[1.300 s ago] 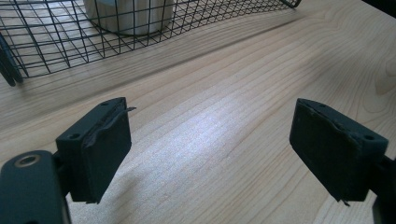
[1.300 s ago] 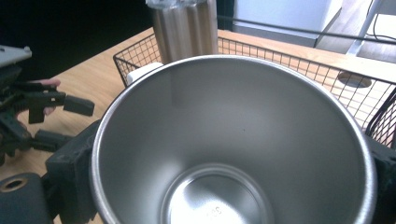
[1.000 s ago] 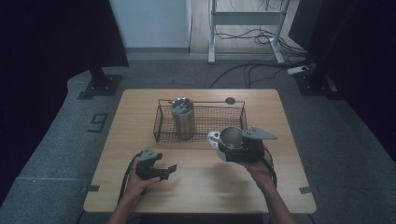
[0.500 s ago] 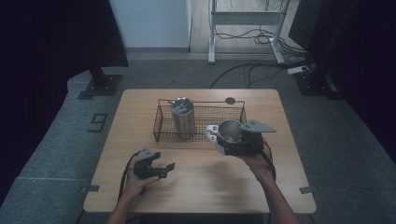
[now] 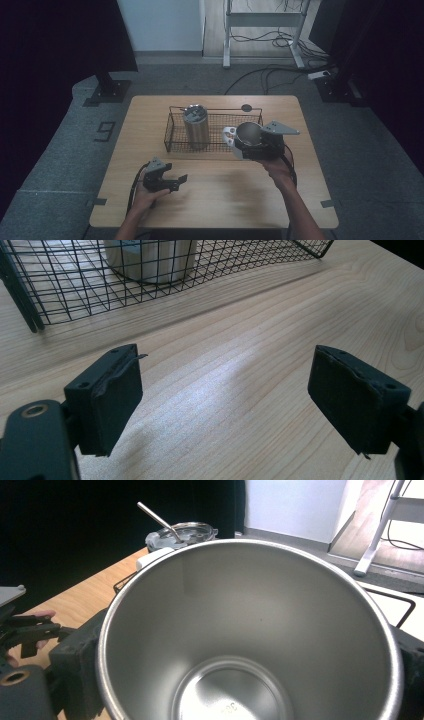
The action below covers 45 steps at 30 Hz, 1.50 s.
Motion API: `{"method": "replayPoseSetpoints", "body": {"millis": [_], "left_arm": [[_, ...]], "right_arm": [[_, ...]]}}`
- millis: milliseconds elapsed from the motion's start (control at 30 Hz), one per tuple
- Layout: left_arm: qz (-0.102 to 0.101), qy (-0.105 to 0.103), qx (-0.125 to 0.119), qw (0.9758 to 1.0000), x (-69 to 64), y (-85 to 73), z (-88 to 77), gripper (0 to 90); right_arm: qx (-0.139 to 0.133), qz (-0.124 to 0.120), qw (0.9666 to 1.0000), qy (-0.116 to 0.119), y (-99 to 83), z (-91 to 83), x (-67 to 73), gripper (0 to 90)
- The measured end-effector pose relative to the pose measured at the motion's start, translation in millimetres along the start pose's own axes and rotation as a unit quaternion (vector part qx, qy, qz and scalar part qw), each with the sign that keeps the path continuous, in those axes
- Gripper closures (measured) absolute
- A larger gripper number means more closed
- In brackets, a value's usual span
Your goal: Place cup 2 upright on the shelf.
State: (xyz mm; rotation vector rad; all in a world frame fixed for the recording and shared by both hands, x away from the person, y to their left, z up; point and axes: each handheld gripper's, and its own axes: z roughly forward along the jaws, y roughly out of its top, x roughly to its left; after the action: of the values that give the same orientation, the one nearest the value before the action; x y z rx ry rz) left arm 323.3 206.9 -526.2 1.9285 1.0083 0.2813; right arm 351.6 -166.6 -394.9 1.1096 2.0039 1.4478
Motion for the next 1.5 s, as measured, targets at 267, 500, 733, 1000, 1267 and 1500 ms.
{"method": "replayPoseSetpoints", "body": {"millis": [267,500,733,1000,1267,1500], "left_arm": [[0.002,0.000,0.003,1.0000,-0.4,-0.4,0.3,14.6],[-0.002,0.003,0.001,1.0000,0.8,-0.8,-0.6,14.5],[0.000,0.003,0.003,1.0000,0.8,-1.7,0.4,14.5],[0.001,0.006,0.002,1.0000,1.7,-1.7,-0.7,14.5],[0.001,0.006,0.001,1.0000,2.3,-2.1,-0.5,14.5],[0.000,0.008,0.002,1.0000,3.4,-2.9,-0.1,14.5]], "right_arm": [[0.000,0.001,1.0000,-0.007,6.9,2.7,-4.5,6.1],[0.002,-0.004,1.0000,-0.007,14.6,6.4,-7.3,6.1],[0.004,-0.006,1.0000,-0.007,21.0,12.9,-8.0,6.1],[0.003,-0.009,0.9999,-0.007,25.1,20.2,-8.0,6.1],[0.009,-0.008,0.9999,-0.010,31.4,26.9,-12.0,6.1],[0.012,-0.007,0.9998,-0.014,34.7,32.2,-17.3,6.1]]}}
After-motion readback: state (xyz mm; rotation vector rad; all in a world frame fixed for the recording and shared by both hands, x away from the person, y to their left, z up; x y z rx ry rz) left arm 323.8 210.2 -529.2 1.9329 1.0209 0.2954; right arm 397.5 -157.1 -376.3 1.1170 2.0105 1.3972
